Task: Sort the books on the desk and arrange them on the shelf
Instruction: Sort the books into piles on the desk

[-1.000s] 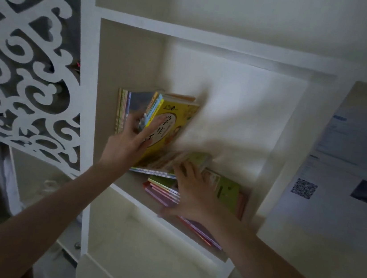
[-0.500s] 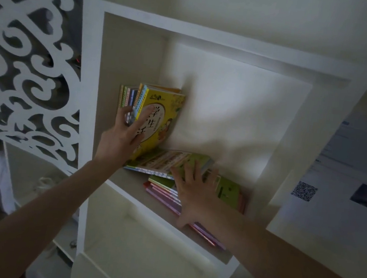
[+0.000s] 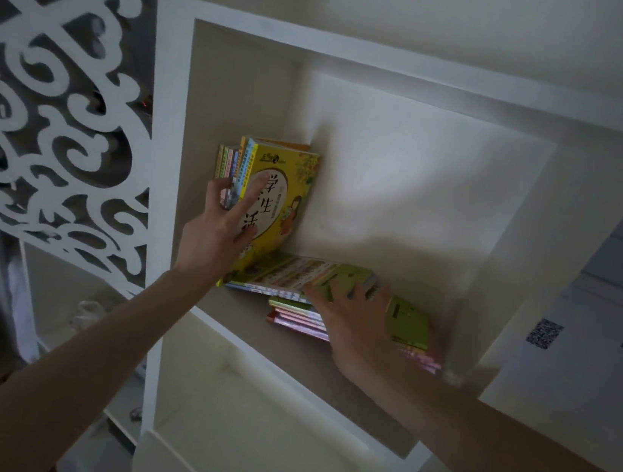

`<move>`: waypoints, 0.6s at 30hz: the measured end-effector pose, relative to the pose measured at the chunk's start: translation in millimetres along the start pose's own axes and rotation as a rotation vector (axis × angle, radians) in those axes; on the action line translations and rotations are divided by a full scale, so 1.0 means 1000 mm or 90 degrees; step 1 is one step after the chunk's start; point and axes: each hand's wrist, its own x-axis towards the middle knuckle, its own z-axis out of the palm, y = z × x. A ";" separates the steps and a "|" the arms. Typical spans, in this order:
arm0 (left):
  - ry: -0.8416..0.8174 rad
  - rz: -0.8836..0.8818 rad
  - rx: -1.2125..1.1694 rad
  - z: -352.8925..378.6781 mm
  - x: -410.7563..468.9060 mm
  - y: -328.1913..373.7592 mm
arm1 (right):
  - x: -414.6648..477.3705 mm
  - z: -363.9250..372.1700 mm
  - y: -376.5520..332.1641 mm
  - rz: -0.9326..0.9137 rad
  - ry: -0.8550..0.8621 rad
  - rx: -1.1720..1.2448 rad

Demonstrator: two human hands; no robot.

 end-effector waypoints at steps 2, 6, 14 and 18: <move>-0.017 -0.012 -0.002 -0.001 0.000 0.001 | 0.005 -0.010 0.000 -0.050 -0.001 0.004; -0.051 -0.034 -0.008 -0.008 0.001 0.003 | 0.025 -0.036 0.014 -0.129 0.029 0.013; -0.109 -0.042 -0.046 -0.011 -0.003 0.001 | 0.084 -0.118 0.035 -0.320 -0.031 -0.118; -0.163 -0.079 -0.149 -0.019 -0.011 -0.002 | 0.119 -0.138 0.020 -0.400 -0.008 -0.233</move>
